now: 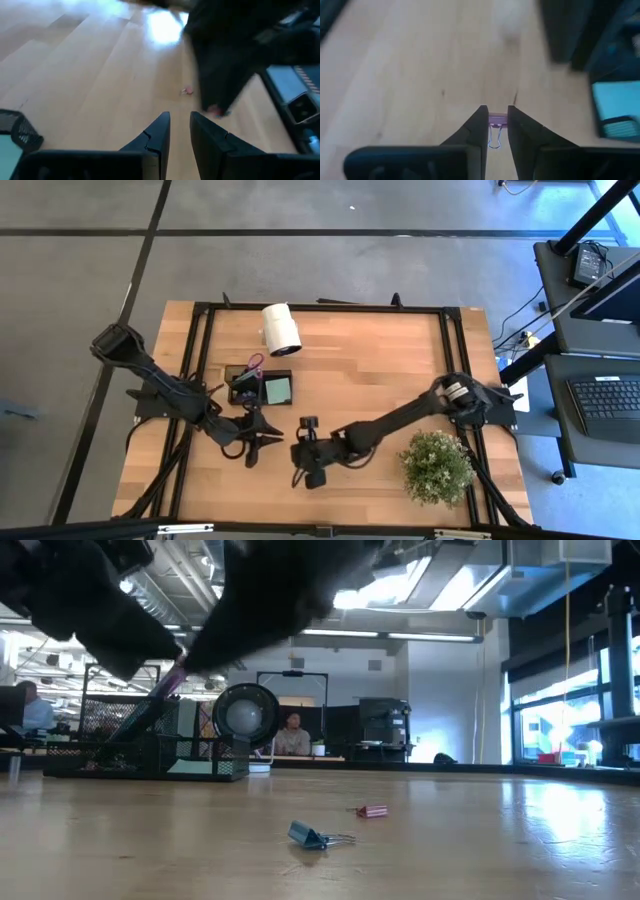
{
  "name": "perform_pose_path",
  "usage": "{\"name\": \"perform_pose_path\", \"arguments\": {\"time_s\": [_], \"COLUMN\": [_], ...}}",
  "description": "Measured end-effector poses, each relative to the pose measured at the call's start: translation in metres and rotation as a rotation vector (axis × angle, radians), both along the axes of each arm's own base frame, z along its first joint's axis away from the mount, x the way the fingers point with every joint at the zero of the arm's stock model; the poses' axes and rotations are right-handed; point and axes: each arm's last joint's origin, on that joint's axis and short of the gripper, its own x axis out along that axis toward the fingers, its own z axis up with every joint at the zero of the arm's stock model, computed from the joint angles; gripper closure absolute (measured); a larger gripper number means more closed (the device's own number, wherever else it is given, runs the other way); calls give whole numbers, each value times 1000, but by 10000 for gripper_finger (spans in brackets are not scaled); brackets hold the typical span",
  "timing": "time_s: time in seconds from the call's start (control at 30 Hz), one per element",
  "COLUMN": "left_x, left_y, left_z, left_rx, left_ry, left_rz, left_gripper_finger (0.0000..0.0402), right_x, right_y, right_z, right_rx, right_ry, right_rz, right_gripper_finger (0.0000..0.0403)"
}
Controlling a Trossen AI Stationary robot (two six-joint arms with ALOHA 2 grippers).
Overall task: Pick and place office supplies into organizer
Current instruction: Put the pink binder clip into the black desk organizer
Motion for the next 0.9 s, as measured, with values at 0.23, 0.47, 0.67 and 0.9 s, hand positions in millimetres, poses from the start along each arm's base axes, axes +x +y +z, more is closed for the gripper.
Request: {"name": "perform_pose_path", "arguments": {"time_s": [0.23,0.47,0.67,0.9], "left_x": [-7,-8,-8,-8], "left_y": [-6,-8,-7,-7], "left_z": [11,11,11,11], "left_rx": [24,33,35,35], "left_ry": [-52,-54,-54,-54], "left_rz": [-46,-51,-48,-47], "left_gripper_finger": [334,332,334,333], "right_x": [22,33,34,33], "right_y": [-22,-38,-40,-40], "right_z": [-44,-61,-62,-63], "right_rx": [19,26,29,26], "right_ry": [22,8,8,16], "right_rz": [-28,-68,-74,-74], "right_gripper_finger": [341,341,341,340]}}
